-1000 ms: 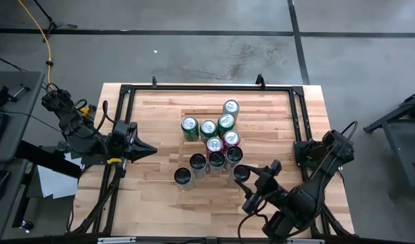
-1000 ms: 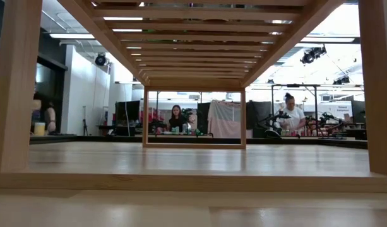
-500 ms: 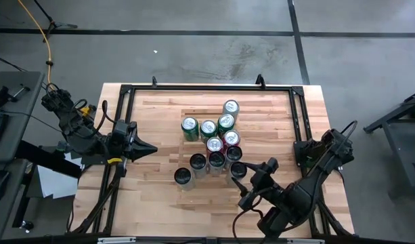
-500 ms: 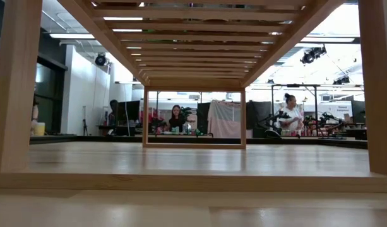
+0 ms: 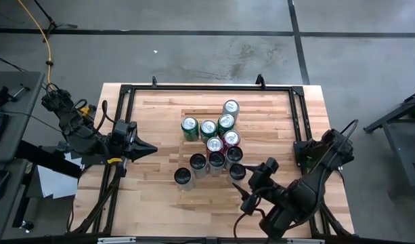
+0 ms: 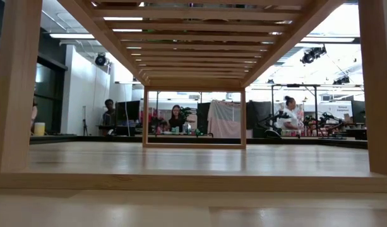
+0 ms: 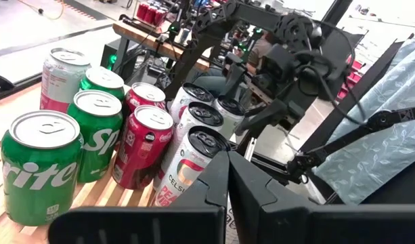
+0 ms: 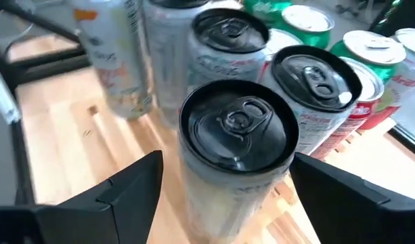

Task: Place canned beverage on shelf
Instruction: Adjust the soda cans

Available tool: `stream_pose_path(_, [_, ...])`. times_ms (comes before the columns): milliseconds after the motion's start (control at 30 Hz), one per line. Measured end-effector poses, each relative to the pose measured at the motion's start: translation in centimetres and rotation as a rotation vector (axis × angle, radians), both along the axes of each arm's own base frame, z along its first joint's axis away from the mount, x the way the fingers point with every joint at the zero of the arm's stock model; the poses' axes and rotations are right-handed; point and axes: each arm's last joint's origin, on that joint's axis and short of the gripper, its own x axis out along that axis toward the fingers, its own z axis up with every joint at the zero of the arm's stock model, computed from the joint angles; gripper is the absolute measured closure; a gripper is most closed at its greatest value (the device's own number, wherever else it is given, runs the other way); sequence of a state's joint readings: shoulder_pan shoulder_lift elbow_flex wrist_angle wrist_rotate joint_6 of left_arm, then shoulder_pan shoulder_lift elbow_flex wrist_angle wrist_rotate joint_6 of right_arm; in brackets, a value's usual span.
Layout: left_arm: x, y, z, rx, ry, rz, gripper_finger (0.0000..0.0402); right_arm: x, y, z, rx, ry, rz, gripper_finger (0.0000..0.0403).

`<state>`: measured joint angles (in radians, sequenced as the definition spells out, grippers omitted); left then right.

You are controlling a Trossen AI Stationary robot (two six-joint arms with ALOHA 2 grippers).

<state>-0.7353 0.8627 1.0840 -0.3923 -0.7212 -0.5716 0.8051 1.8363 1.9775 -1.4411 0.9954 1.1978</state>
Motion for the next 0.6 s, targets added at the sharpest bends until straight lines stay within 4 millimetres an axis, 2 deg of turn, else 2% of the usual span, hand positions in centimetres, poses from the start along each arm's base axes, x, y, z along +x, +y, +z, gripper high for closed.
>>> stream_pose_path(300, [0.0,0.0,0.0,0.026,0.000,-0.003,0.0401,-0.7,-0.4,2.9,0.042,0.085,0.102,0.0096])
stream_pose_path(600, [-0.3,0.3,0.2,0.037,-0.008,-0.003,0.0402,-1.6,-1.3,5.6,-0.001,0.031,0.113,0.0096])
